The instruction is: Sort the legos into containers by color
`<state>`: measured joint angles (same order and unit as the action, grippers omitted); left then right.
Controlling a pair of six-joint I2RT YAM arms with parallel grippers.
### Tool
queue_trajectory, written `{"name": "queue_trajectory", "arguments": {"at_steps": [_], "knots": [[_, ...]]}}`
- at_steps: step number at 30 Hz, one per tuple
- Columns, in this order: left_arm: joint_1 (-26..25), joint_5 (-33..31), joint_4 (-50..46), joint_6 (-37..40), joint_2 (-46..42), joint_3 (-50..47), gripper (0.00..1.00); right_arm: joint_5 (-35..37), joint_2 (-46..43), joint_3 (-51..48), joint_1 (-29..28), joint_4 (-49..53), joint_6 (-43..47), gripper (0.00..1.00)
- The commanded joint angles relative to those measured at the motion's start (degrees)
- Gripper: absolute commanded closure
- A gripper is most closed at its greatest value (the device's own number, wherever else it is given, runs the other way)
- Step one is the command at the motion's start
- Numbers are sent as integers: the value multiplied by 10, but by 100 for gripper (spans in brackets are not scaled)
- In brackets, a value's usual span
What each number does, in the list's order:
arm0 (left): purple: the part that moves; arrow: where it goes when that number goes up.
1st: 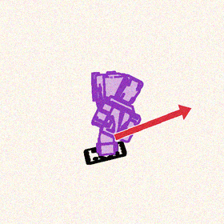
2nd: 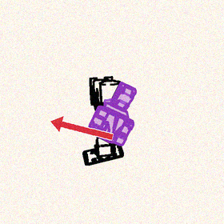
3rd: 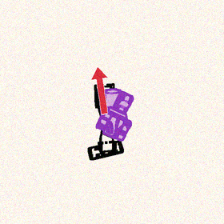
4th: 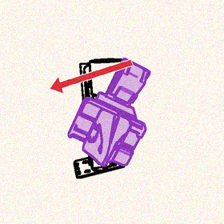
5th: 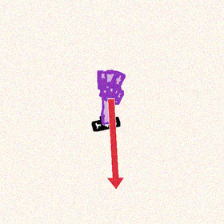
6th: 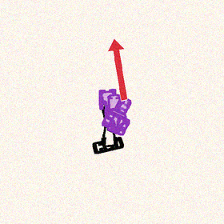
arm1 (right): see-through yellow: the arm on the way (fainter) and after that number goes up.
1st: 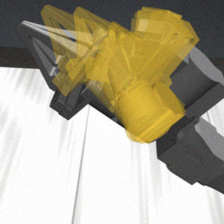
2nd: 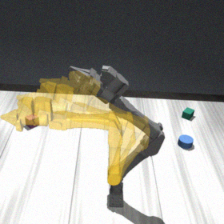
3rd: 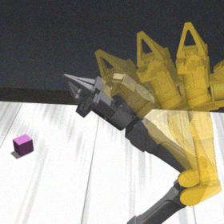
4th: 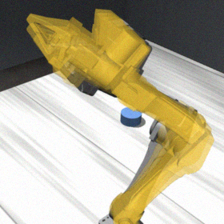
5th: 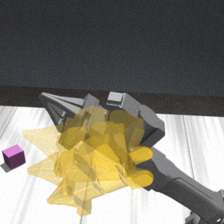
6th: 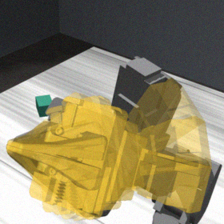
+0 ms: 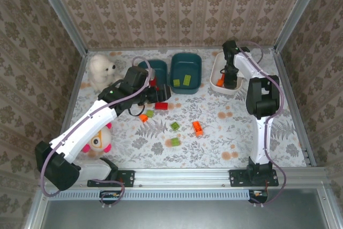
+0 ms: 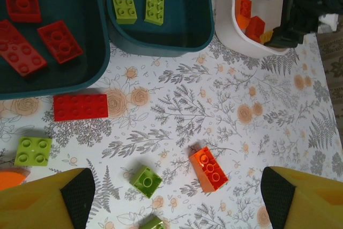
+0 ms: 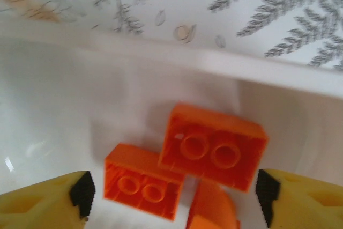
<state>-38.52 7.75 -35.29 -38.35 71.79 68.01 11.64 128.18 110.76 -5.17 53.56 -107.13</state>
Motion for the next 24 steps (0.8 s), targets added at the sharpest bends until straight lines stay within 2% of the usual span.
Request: {"name": "queue_trajectory", "arguments": {"at_steps": [1,5,10,16,18,20,24], "knots": [[6,0,-24,14,-20,-13,16,13,-1,41,-8,34,-6,14],[10,-2,-31,11,-28,-22,15,25,-19,79,-16,15,15,14],[17,-3,-47,8,-29,-25,16,49,-47,164,-29,18,96,17],[22,-9,-66,-9,-40,-39,16,106,-143,177,-68,-2,304,18],[21,-11,-73,-20,-41,-44,16,109,-194,135,-89,-35,398,17],[21,-10,-78,-36,-40,-51,17,92,-261,51,-118,-90,501,17],[18,-5,-77,-81,-30,-69,19,7,-414,-163,-190,-177,670,16]]}}
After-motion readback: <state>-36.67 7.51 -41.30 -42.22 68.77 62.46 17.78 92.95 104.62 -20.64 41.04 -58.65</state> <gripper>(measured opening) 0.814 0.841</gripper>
